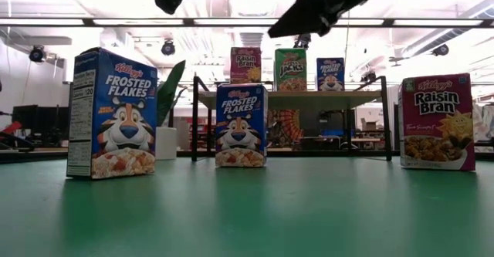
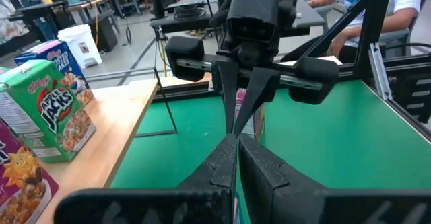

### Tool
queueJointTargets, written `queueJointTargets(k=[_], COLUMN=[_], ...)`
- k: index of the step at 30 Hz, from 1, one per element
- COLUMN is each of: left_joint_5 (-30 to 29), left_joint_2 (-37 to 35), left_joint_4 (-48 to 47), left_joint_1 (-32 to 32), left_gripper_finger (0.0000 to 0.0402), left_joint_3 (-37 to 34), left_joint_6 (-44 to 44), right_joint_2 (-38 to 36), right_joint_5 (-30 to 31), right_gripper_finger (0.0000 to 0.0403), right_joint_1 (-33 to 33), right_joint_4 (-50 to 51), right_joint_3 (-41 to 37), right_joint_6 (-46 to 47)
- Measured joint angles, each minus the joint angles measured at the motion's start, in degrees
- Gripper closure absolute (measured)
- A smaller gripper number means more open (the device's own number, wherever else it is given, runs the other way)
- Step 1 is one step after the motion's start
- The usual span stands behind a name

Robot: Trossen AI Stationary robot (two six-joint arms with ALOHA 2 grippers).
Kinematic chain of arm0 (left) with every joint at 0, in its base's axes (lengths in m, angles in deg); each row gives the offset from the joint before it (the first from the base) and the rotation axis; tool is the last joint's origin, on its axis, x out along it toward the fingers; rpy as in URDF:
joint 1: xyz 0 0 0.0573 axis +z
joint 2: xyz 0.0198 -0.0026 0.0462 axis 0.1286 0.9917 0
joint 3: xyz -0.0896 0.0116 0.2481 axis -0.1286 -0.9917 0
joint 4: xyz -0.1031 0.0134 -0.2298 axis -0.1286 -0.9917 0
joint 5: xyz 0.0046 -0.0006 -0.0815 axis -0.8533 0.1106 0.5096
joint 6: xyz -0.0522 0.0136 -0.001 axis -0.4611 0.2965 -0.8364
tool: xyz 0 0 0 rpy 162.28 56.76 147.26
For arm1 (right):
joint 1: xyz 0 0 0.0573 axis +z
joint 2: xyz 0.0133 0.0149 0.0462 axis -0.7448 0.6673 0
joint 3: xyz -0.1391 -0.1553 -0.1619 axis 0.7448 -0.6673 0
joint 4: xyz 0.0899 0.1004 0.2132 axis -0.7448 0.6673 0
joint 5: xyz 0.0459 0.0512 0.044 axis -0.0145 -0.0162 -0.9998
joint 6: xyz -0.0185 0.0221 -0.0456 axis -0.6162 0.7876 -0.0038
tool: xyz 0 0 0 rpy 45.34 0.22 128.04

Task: Stack cereal on shelf
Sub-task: Put the top blue cereal box aligned with the other blue cereal box on the shelf

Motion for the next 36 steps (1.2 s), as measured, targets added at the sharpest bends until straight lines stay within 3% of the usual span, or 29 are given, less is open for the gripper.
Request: queueJointTargets(k=[6,17,23,30,36], left_joint_5=[0.0,0.0,0.0,0.0,0.0], left_joint_2=[0.3,0.1,0.1,0.2,0.2], left_joint_4=[0.1,-0.5,-0.3,-0.3,-0.2], left_joint_1=[0.0,0.0,0.0,0.0,0.0], left_gripper_finger=[0.0401,0.0402,0.0401,0.0401,0.0401], left_joint_3=[0.0,0.0,0.0,0.0,0.0], left_joint_6=[0.0,0.0,0.0,0.0,0.0], right_joint_2=[4.5,12.2,14.9,16.9,16.5], right_joint_5=[0.0,0.0,0.0,-5.6,-7.3], right_gripper_finger=[0.0358,0.0206,0.0146,0.0122,0.0147], right_joint_1=[-0.6,-1.5,-3.4,-5.7,-6.0], right_joint_4=[5.6,7.7,13.2,15.0,14.5], right_joint_3=[4.9,10.5,12.3,12.0,11.0], right_joint_6=[1.7,2.2,5.3,7.8,7.9])
